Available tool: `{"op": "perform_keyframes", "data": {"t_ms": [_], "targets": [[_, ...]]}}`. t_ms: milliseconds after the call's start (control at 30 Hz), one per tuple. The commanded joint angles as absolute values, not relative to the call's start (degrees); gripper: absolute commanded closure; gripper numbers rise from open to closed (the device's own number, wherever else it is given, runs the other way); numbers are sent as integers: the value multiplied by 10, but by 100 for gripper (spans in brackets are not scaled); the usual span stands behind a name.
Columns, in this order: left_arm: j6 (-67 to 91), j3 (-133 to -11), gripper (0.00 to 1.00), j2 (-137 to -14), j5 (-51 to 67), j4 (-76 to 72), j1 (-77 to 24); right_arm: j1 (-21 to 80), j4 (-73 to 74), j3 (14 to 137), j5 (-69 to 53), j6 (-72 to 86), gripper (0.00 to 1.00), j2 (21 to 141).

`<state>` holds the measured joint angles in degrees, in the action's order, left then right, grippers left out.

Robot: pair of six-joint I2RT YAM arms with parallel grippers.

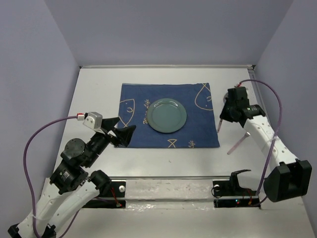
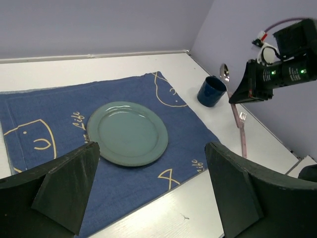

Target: Set the dinner table for one person

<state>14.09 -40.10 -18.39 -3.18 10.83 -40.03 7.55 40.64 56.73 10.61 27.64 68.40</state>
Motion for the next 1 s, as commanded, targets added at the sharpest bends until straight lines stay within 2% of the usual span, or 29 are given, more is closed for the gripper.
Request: {"op": "perform_keyframes", "data": {"t_ms": [0, 267, 500, 967], "targets": [[131, -397, 1, -201, -15, 80, -380, 177, 413, 656, 82, 232, 100, 767], [131, -393, 1, -200, -8, 72, -350, 182, 316, 714, 5, 199, 100, 929], [132, -393, 1, -216, -3, 72, -326, 182, 299, 757, 8, 189, 100, 1038], [132, -392, 1, -224, -3, 69, -314, 182, 274, 766, 19, 201, 100, 1095]]}}
